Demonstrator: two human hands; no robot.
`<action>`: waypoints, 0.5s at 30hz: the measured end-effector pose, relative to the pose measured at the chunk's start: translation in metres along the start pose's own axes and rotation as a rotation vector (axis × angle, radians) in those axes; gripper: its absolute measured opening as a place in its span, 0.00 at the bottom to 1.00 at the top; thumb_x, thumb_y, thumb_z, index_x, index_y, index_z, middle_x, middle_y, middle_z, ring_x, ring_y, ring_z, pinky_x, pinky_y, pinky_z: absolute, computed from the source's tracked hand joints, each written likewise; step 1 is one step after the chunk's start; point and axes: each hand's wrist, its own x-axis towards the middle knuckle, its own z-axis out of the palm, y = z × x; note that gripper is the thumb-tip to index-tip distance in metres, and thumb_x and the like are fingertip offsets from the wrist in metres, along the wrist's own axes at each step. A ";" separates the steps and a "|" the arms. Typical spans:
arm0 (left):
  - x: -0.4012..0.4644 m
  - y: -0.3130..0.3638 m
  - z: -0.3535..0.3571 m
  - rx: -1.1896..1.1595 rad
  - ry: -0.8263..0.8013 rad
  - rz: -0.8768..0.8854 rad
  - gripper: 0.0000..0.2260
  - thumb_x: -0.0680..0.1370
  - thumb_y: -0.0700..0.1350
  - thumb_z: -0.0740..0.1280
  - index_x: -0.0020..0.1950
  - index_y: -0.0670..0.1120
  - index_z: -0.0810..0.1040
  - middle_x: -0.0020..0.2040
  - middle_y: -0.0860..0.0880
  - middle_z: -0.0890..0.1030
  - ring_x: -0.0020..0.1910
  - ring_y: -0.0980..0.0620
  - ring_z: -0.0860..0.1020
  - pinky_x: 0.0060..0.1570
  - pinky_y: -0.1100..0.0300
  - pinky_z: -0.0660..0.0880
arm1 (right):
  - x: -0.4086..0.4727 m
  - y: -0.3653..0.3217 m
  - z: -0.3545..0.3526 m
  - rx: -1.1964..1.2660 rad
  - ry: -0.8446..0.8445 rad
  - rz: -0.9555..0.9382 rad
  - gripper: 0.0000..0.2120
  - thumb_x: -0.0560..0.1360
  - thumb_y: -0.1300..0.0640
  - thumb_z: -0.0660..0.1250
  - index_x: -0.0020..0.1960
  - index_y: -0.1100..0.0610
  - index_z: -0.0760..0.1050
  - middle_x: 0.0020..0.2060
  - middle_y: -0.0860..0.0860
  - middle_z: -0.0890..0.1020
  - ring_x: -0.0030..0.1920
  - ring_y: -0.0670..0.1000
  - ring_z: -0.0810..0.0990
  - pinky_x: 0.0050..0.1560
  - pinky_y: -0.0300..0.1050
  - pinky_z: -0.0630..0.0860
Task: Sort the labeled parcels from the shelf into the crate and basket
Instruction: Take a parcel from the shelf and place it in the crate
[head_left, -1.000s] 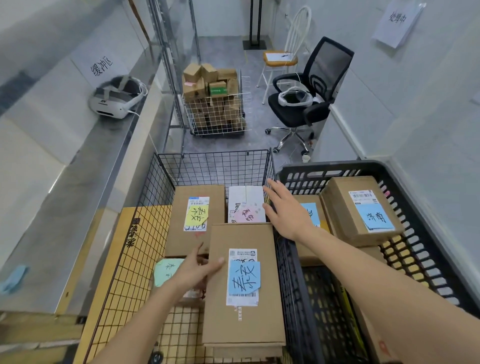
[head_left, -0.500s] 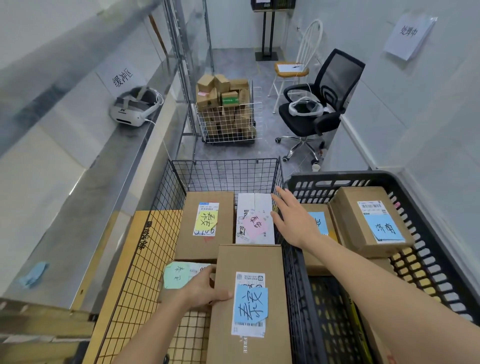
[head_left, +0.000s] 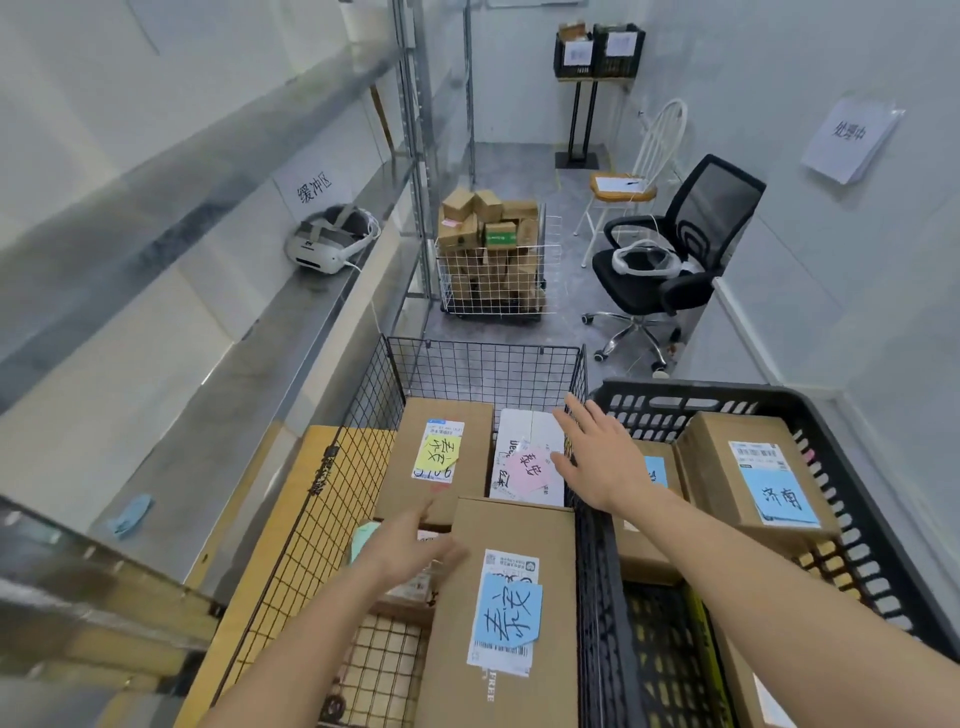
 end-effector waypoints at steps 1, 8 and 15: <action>-0.005 0.004 -0.009 0.083 0.048 0.026 0.35 0.77 0.60 0.70 0.81 0.57 0.59 0.77 0.52 0.69 0.73 0.48 0.71 0.70 0.45 0.70 | 0.000 -0.005 -0.006 -0.014 -0.006 -0.016 0.32 0.84 0.42 0.54 0.83 0.52 0.48 0.82 0.50 0.46 0.82 0.54 0.46 0.80 0.54 0.48; -0.059 0.017 -0.089 0.382 0.300 0.078 0.37 0.77 0.66 0.65 0.82 0.58 0.56 0.81 0.54 0.61 0.79 0.52 0.61 0.75 0.46 0.63 | 0.007 -0.065 -0.062 -0.035 0.000 -0.171 0.34 0.83 0.41 0.55 0.83 0.51 0.47 0.82 0.50 0.47 0.82 0.52 0.47 0.80 0.54 0.46; -0.177 0.015 -0.173 0.505 0.551 0.015 0.37 0.78 0.67 0.63 0.82 0.55 0.56 0.81 0.52 0.60 0.79 0.51 0.61 0.75 0.51 0.62 | -0.002 -0.175 -0.141 0.067 0.150 -0.389 0.33 0.83 0.40 0.56 0.83 0.51 0.50 0.82 0.49 0.53 0.81 0.51 0.51 0.80 0.53 0.49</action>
